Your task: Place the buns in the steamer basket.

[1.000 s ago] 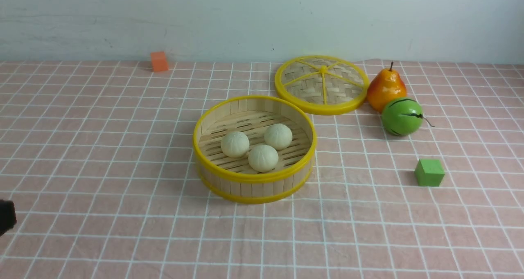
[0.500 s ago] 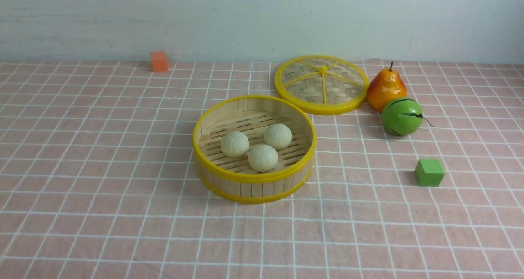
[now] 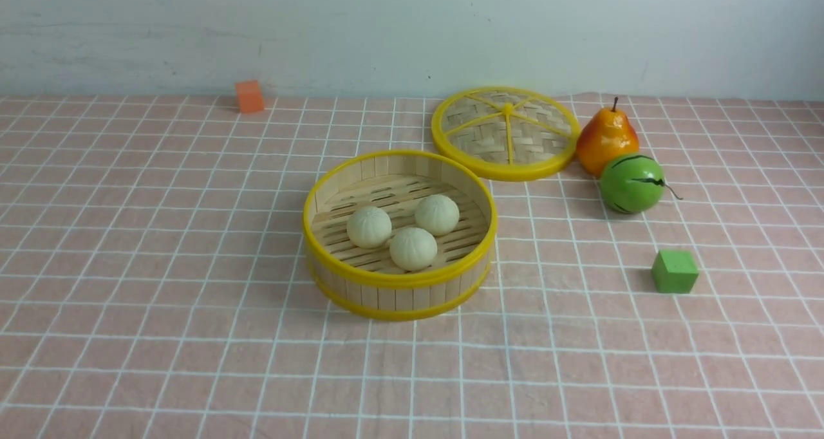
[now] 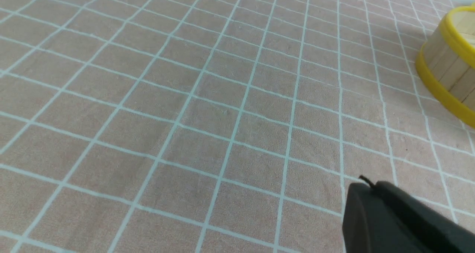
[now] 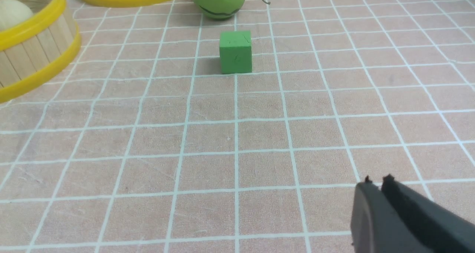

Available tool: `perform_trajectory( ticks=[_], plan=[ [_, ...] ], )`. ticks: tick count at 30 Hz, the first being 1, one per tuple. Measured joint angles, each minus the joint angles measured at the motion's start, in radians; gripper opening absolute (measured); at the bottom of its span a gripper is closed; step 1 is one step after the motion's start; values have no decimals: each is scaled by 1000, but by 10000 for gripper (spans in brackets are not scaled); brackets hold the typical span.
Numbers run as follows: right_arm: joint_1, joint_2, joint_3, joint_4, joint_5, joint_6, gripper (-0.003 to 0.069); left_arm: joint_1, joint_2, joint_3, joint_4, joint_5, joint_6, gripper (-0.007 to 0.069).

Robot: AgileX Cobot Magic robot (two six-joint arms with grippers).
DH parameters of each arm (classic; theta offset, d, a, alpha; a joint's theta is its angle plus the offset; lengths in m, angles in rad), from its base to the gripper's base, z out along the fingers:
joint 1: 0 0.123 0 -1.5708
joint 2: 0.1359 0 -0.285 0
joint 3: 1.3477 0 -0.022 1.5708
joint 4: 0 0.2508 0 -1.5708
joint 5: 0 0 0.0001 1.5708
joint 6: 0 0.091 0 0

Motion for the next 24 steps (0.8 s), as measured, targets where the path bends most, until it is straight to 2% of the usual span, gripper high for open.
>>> perform_trajectory(
  ticks=[24],
  plan=[
    [0, 0, 0, 0, 0, 0, 71, 0, 0, 0, 2, -1, 0, -14]
  ],
)
